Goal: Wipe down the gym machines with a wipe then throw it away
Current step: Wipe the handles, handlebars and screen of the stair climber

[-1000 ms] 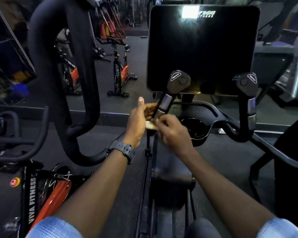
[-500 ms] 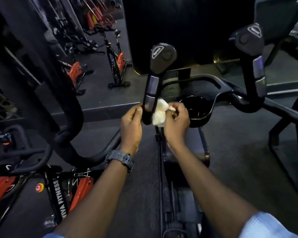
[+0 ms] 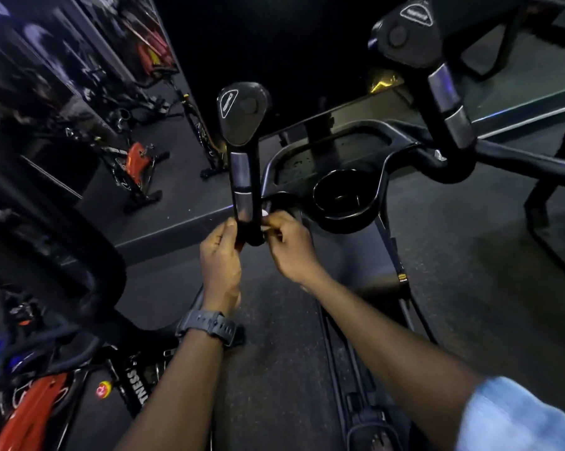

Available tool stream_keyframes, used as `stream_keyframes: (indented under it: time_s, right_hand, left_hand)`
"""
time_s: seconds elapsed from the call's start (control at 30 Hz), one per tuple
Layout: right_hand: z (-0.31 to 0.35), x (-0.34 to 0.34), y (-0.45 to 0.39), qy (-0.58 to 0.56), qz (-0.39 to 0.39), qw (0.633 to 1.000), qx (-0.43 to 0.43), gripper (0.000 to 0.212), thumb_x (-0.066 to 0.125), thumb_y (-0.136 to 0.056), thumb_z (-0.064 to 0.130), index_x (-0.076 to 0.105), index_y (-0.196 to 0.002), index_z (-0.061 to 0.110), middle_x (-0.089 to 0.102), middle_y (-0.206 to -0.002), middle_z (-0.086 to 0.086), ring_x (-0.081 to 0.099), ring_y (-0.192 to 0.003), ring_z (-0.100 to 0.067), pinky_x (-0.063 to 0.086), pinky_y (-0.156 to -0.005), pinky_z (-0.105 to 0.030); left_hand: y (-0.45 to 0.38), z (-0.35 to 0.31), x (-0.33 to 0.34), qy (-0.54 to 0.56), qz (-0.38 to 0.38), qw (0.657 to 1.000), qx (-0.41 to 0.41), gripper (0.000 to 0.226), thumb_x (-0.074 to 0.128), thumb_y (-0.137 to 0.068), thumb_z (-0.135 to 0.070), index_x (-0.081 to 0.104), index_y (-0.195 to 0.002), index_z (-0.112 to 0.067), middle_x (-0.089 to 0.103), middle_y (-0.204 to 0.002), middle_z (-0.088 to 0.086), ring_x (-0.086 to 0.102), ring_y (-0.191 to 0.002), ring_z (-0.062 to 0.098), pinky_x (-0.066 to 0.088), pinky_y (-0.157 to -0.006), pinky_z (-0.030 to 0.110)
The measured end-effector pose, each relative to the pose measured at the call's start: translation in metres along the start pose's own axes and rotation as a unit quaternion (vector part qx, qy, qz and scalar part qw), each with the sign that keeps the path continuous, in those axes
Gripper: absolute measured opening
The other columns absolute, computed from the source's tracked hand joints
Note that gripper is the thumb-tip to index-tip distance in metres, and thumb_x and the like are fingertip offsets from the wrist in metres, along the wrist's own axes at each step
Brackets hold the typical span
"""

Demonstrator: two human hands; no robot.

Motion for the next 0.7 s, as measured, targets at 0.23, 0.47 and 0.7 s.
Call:
stream_keyframes:
  time_s: [0.23,0.47,0.7]
  right_hand:
    - [-0.018,0.003,-0.031,0.014,-0.068,0.997,0.037,0.025,0.056,-0.083,-0.002,0.072,-0.101,0.007,0.063,-0.1,-0.008,0.059,-0.093,-0.019,0.045,-0.082,-0.022]
    - [-0.063,0.034,-0.001,-0.21,-0.12,0.941,0.235,0.032,0.046,-0.095,0.007,0.065,-0.116,0.022,0.064,-0.118,-0.005,0.062,-0.105,-0.018,0.05,-0.093,-0.03]
    - [-0.041,0.072,0.022,-0.594,-0.054,0.697,0.397,0.033,0.034,-0.1,0.01,0.064,-0.105,-0.003,0.066,-0.09,-0.013,0.063,-0.071,-0.019,0.052,-0.062,-0.026]
  left_hand:
    - [-0.003,-0.001,-0.001,-0.012,0.018,1.0,-0.011,0.03,0.046,-0.103,-0.015,0.071,-0.087,-0.022,0.071,-0.093,-0.001,0.066,-0.099,0.017,0.051,-0.088,0.032]
    - [-0.003,-0.007,0.003,-0.002,0.055,0.998,-0.005,0.033,0.045,-0.103,-0.011,0.071,-0.087,-0.023,0.074,-0.086,-0.011,0.068,-0.09,0.006,0.051,-0.082,0.024]
    - [-0.003,-0.01,0.006,-0.055,0.127,0.99,-0.008,0.02,0.058,-0.094,-0.039,0.073,-0.094,-0.026,0.074,-0.103,0.005,0.068,-0.105,0.024,0.049,-0.1,0.045]
Point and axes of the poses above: each hand's wrist, its own y-axis away from the middle knuckle, its own x-axis out of the palm, z = x × y, the point moved 9 cm from there along -y, towards the middle knuckle
